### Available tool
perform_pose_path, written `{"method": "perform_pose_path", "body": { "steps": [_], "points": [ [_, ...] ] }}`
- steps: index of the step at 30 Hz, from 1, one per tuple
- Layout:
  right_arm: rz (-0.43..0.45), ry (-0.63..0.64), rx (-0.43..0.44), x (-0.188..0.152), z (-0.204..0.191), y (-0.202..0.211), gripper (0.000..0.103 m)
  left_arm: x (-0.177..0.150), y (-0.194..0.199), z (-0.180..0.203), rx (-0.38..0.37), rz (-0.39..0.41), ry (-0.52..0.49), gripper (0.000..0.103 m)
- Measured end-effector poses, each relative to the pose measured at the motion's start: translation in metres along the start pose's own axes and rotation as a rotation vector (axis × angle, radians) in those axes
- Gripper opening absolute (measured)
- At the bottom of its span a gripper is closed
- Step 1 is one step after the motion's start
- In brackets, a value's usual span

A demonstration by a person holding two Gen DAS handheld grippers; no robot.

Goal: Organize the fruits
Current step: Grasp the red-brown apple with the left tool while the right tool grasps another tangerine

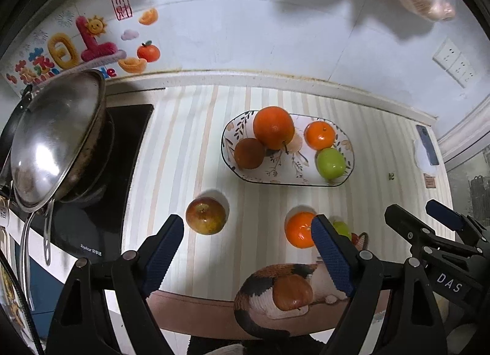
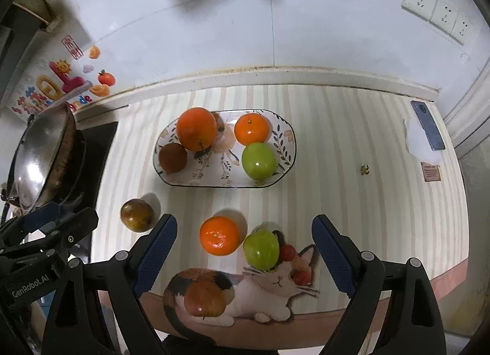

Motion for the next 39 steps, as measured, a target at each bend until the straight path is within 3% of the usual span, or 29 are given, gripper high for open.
{"method": "perform_pose_path", "body": {
  "steps": [8, 14, 21, 26, 33, 36, 37, 39],
  "points": [
    [0.033, 0.007, 0.017, -0.015, -0.009, 0.029, 0.092, -0.017, 0.023, 0.003, -0.026, 0.026, -0.006, 0.085],
    [0.012, -0.014, 0.035, -0.026, -0.006, 0.023, 0.092, -0.028, 0.011, 0.01, -0.049, -0.008, -0.004, 0.085],
    [-0.101, -0.119, 0.08, -0.052, 0.03, -0.026, 0.092, -0.06, -0.045, 0.032, -0.062, -0.151, -0.04, 0.092],
    [-0.204, -0.212, 0.097, -0.081, 0.063, -0.071, 0.092, -0.104, -0.098, 0.065, -0.124, -0.354, -0.086, 0.092],
    [-0.244, -0.289, 0.095, -0.1, 0.095, -0.103, 0.092, -0.146, -0.15, 0.106, -0.121, -0.525, -0.129, 0.092],
    [-0.251, -0.297, 0.094, -0.101, 0.1, -0.11, 0.092, -0.153, -0.163, 0.111, -0.111, -0.554, -0.119, 0.07],
    [-0.252, -0.297, 0.097, -0.1, 0.1, -0.112, 0.092, -0.154, -0.163, 0.113, -0.136, -0.558, -0.103, 0.066],
    [-0.251, -0.292, 0.104, -0.098, 0.099, -0.116, 0.091, -0.152, -0.159, 0.113, -0.09, -0.523, -0.133, 0.066]
  ]
}}
Point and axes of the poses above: each gripper's, at about its wrist camera, not at the fingertips, and y roughly against the way its jaws point, z to its right, x to its top, the point moved 7 cm from there along -y, roughly the way its jaws point, and after that the axes turned 10 degrees about x, right-handed, at the moved point
